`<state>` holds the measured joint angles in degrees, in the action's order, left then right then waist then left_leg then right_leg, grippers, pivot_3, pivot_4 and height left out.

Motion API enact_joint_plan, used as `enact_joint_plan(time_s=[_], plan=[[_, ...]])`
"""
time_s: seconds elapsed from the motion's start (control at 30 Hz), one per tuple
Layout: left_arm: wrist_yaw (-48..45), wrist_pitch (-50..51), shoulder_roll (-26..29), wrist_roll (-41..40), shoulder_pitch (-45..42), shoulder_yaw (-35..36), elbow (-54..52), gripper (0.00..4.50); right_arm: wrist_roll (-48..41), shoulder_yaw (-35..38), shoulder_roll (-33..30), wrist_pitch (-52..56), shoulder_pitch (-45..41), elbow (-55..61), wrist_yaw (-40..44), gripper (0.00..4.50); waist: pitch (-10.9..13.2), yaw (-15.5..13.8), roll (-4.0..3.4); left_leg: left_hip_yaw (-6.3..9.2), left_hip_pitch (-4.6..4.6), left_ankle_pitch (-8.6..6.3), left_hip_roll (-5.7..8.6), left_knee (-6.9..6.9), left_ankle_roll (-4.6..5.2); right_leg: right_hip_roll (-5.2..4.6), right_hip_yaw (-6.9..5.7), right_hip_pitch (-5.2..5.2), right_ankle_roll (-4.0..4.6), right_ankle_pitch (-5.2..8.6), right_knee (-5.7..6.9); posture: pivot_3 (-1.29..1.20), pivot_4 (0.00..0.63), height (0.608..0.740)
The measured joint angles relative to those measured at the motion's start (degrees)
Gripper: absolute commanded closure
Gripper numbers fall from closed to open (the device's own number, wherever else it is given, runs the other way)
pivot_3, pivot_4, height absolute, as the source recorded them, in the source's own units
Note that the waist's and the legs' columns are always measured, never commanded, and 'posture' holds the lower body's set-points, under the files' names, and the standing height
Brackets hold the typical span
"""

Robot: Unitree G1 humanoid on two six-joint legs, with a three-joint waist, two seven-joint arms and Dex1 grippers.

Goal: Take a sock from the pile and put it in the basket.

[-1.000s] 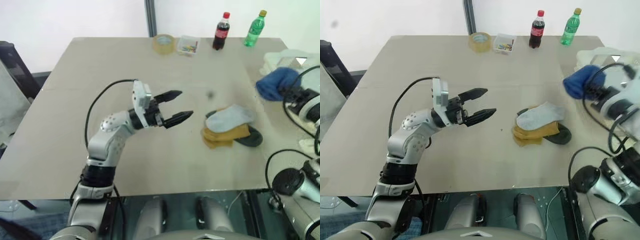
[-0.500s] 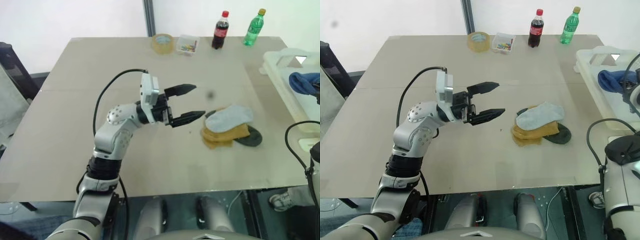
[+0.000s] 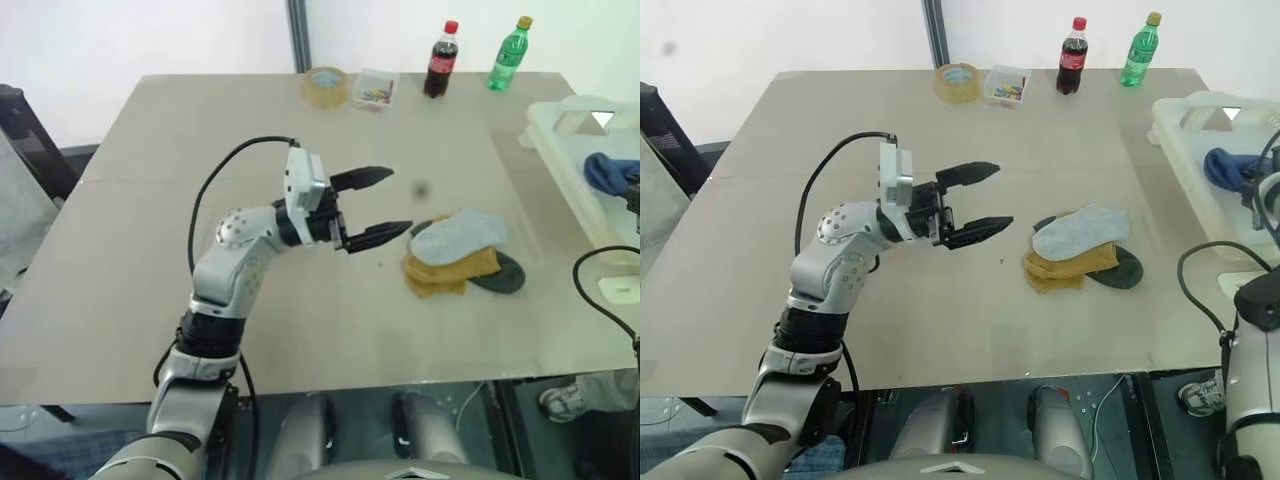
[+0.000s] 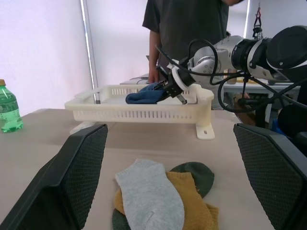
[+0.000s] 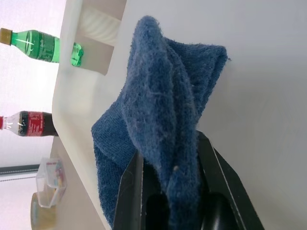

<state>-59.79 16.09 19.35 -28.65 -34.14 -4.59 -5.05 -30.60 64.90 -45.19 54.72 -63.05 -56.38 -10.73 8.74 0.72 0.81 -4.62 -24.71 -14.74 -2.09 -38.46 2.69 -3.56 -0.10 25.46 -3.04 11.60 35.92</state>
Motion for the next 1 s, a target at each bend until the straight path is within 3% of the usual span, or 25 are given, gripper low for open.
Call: enact_joint_plan(time_s=[0.43, 1.0], plan=[[-1.35, -0.60, 0.03, 0.38, -0.02, -0.33, 1.77, 0.00, -4.54, -3.45, -0.28, -2.91, 1.81, 0.03, -0.80, 4.04, -0.01, 0.04, -0.02, -0.02, 0.02, 0.08, -0.01, -0.01, -0.14, 0.02, 0.03, 0.00, -0.03, -0.02, 0.02, 0.00, 0.150, 0.740], [-1.73, -0.68, 0.58, 0.37, -0.02, -0.38, 1.86, 0.00, -8.25, -9.38, -0.39, -7.20, 2.48, 0.15, 4.26, 4.04, -0.02, -0.02, -0.04, -0.05, 0.02, 0.10, -0.01, -0.05, -0.16, 0.02, 0.05, 0.00, -0.06, -0.04, 0.04, 0.00, 0.150, 0.740]])
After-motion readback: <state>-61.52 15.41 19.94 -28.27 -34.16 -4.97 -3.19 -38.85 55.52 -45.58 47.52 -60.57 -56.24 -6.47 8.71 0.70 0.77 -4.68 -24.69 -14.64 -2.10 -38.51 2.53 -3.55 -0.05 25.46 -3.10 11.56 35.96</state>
